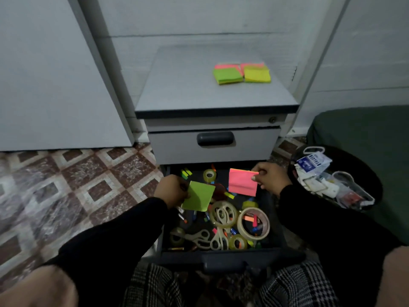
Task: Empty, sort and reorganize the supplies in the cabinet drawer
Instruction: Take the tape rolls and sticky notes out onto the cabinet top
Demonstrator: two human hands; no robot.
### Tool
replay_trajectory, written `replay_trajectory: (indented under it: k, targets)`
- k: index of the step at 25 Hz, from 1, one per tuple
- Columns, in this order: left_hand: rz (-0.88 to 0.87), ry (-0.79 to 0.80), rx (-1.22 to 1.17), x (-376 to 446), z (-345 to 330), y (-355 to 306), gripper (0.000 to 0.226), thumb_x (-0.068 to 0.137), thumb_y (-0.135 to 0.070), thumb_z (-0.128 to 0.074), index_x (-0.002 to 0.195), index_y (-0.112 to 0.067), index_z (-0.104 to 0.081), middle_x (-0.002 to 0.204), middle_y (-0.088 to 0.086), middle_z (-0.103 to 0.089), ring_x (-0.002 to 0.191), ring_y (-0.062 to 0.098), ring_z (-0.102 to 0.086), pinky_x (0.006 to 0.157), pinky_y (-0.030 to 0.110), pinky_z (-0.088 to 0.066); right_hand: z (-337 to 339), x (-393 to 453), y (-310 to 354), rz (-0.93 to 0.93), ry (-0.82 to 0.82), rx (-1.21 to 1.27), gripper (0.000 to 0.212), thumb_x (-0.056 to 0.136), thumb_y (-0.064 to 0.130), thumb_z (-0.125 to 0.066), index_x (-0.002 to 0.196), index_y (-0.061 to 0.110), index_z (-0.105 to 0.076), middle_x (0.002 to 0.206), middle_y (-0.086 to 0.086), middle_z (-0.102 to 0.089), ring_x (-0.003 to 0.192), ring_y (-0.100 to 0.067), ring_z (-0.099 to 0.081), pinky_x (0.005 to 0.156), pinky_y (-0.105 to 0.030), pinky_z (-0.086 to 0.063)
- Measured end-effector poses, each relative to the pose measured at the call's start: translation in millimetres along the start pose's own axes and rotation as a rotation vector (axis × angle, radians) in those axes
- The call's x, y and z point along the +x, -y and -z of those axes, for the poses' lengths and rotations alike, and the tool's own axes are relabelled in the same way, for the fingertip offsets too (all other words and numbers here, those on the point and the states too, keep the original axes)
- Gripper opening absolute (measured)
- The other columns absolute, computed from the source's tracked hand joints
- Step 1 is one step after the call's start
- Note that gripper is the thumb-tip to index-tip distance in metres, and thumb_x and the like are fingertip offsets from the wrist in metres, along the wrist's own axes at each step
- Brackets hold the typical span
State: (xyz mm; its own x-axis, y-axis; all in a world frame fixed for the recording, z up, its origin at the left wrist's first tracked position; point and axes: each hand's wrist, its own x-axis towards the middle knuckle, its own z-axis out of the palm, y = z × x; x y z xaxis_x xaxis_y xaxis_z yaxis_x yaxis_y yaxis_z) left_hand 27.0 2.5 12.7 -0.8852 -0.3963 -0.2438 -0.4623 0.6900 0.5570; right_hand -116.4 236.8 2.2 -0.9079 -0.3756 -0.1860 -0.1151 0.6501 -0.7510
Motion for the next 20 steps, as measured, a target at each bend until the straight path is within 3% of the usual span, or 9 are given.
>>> replay_trajectory:
  k: [3, 6, 9, 12, 16, 20]
  targets:
    - [-0.036, -0.042, -0.118, -7.3, 28.5, -19.2, 0.006, 0.079, -0.002, -0.07, 0.085, 0.0, -0.069, 0.07, 0.012, -0.063, 0.058, 0.02, -0.064, 0.061, 0.029, -0.055, 29.1, -7.2, 25.8, 0.001, -0.008, -0.005, 0.011, 0.081, -0.007, -0.063, 0.084, 0.004, -0.061, 0.055, -0.004, -0.047, 0.034, -0.003, -0.047, 0.034, -0.009, -0.036]
    - [-0.047, -0.026, -0.31, -12.8, 56.8, -45.1, 0.016, 0.08, 0.002, -0.069, 0.071, -0.01, -0.062, 0.064, 0.005, -0.059, 0.042, 0.003, -0.054, 0.05, 0.02, -0.053, 63.9, -11.3, 59.1, 0.038, -0.027, -0.011, 0.013, 0.082, -0.008, -0.063, 0.077, 0.002, -0.056, 0.056, -0.005, -0.051, 0.026, 0.001, -0.045, 0.034, -0.011, -0.037]
    - [-0.07, -0.022, -0.408, -13.8, 79.0, -72.1, 0.027, 0.081, 0.004, -0.067, 0.064, -0.014, -0.057, 0.058, 0.003, -0.055, 0.039, 0.003, -0.054, 0.048, 0.019, -0.051, 93.6, -11.9, 88.1, 0.073, -0.061, 0.01, 0.028, 0.083, -0.006, -0.063, 0.068, 0.014, -0.05, 0.058, -0.004, -0.052, 0.027, 0.001, -0.047, 0.038, -0.016, -0.043]
    - [-0.109, -0.038, -0.464, -7.1, 102.1, -98.1, 0.017, 0.081, 0.002, -0.068, 0.073, -0.011, -0.062, 0.061, 0.003, -0.059, 0.039, 0.001, -0.056, 0.049, 0.018, -0.053, 121.3, -7.3, 111.9, 0.112, -0.099, -0.011, 0.025, 0.082, -0.003, -0.065, 0.07, 0.016, -0.054, 0.06, -0.003, -0.057, 0.03, 0.002, -0.05, 0.046, -0.022, -0.047]
    - [-0.146, -0.063, -0.55, 13.3, 129.5, -131.2, 0.01, 0.08, 0.006, -0.068, 0.086, -0.001, -0.065, 0.064, 0.008, -0.059, 0.037, 0.0, -0.056, 0.044, 0.016, -0.052, 154.3, 12.7, 136.2, 0.111, -0.124, 0.028, 0.017, 0.082, -0.005, -0.065, 0.075, 0.01, -0.058, 0.059, -0.006, -0.057, 0.03, 0.001, -0.05, 0.039, -0.014, -0.047]
    - [-0.146, -0.062, -0.586, 42.5, 142.9, -153.5, 0.013, 0.079, 0.006, -0.068, 0.073, -0.005, -0.064, 0.063, 0.009, -0.058, 0.038, 0.004, -0.056, 0.047, 0.02, -0.055, 175.6, 44.1, 150.7, 0.123, -0.167, 0.053, 0.018, 0.081, -0.008, -0.065, 0.075, 0.007, -0.057, 0.059, -0.008, -0.055, 0.029, 0.0, -0.05, 0.038, -0.013, -0.046]
